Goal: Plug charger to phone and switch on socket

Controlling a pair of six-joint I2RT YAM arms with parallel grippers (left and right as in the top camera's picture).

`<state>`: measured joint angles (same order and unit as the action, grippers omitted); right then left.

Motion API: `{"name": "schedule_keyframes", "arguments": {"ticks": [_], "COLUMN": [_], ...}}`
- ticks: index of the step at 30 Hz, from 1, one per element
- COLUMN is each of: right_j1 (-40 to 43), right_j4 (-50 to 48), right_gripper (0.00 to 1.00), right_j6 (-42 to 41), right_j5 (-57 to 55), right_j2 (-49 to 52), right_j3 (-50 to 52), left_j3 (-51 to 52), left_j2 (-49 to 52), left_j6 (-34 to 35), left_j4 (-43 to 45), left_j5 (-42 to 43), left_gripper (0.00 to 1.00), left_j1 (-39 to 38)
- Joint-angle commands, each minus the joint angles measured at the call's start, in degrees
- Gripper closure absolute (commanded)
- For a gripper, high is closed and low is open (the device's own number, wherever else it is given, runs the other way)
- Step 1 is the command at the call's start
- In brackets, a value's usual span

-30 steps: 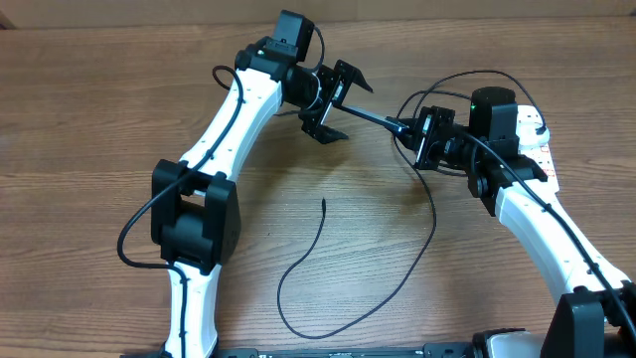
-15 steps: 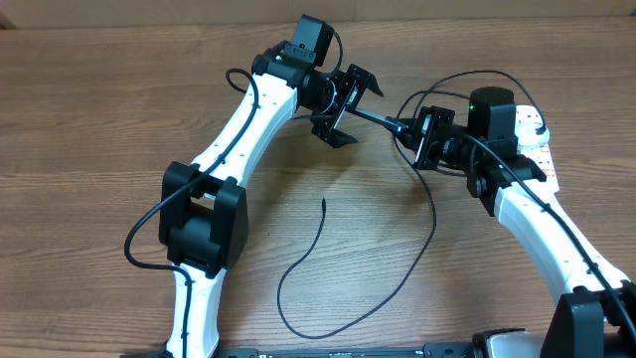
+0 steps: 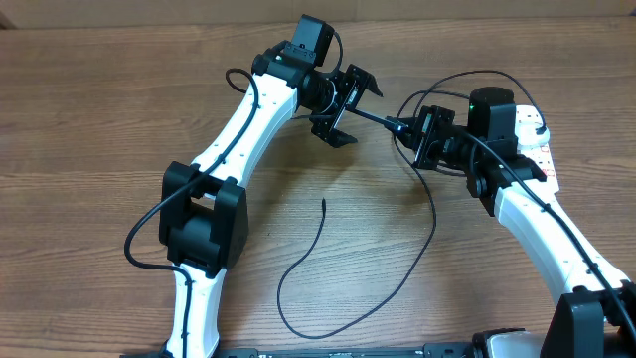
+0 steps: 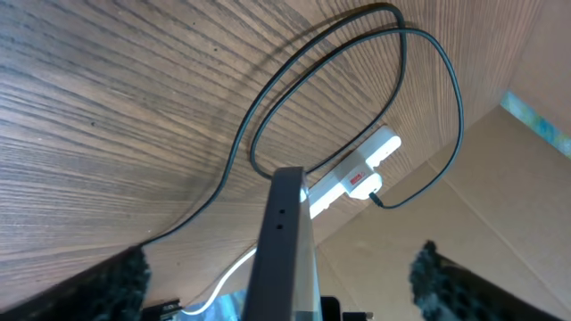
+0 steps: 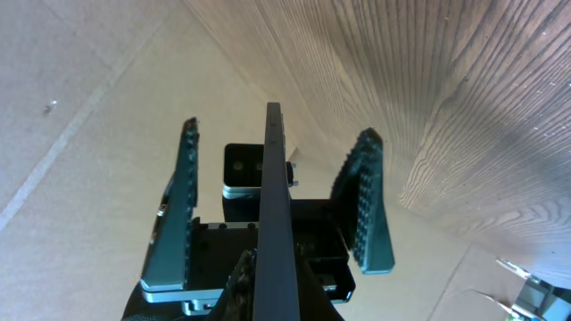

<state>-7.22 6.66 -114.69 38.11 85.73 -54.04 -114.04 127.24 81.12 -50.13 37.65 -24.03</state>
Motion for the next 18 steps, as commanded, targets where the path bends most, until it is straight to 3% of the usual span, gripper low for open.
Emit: {"name": "schedule_keyframes", "arguments": {"ticks": [1, 8, 18], "right_j1": [-0.3, -0.7, -1.1], "right_j4": [-1.0, -0.6, -0.1], "right_gripper": [0.96, 0.96, 0.96], "right_j6": [-0.6, -0.3, 0.8], "right_j5": [0.6, 0.5, 0.0], "right_j2": [-0.5, -0.5, -0.5], "right_j3": [-1.5, -1.5, -1.5], "left_j3": [-1.4, -1.4, -1.4], "left_j2": [-2.4, -2.4, -2.4], "left_j6": [0.1, 0.1, 0.0], "left_j4": [-0.1, -0.1, -0.1], "left_j5": [-0.9, -0.8, -0.8], "left_gripper": [0.14, 0.25, 0.27], "left_j1": [-0.8, -0.8, -0.8]}}
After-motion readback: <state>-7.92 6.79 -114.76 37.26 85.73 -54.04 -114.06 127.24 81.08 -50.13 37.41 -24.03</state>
